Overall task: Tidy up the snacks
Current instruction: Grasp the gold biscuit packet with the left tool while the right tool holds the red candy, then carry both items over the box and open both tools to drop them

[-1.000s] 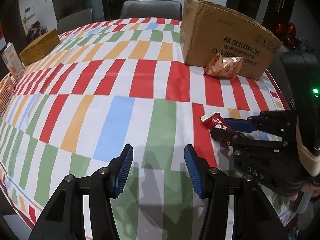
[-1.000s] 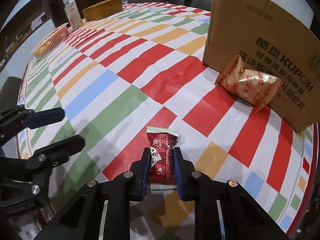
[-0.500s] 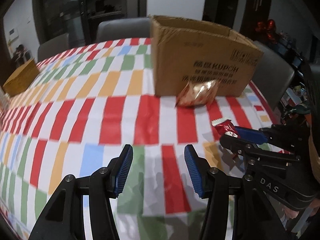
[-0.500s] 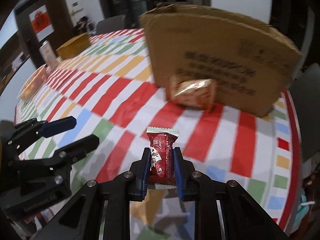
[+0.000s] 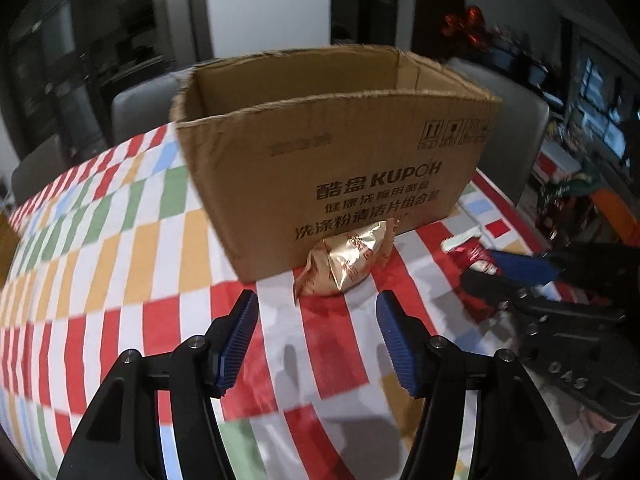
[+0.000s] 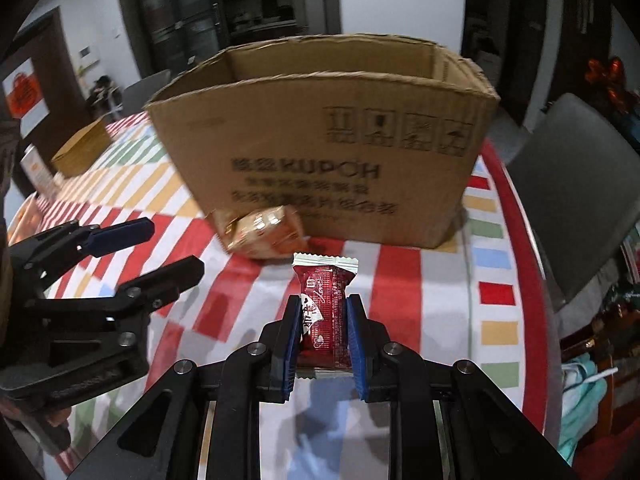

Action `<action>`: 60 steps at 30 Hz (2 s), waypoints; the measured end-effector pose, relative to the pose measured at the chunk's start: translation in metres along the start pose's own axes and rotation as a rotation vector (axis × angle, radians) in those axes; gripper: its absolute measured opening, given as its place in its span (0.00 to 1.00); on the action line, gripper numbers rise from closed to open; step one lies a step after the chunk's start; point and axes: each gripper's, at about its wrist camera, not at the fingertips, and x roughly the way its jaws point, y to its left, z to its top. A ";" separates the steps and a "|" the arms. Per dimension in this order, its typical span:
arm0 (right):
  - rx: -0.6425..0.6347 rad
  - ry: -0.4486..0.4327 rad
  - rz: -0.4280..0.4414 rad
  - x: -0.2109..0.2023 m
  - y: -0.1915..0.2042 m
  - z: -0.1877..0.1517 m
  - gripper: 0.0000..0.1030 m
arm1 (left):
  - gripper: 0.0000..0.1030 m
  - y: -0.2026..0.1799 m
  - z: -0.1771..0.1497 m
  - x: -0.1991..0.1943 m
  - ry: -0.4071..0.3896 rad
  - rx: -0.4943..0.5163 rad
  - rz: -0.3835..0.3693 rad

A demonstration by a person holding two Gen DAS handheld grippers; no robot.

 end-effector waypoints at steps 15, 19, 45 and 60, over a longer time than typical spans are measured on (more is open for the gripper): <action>0.064 0.048 -0.027 0.026 -0.015 -0.001 0.23 | 0.58 -0.011 0.018 0.053 0.061 0.135 0.008; 0.072 0.054 -0.021 0.030 -0.018 -0.002 0.23 | 0.55 -0.015 0.017 0.061 0.068 0.126 -0.011; 0.067 -0.040 0.039 -0.017 -0.019 -0.007 0.23 | 0.30 -0.024 -0.008 -0.021 -0.049 -0.080 0.016; 0.027 -0.194 0.053 -0.080 -0.013 0.009 0.23 | 0.31 -0.025 0.014 -0.094 -0.199 -0.118 0.068</action>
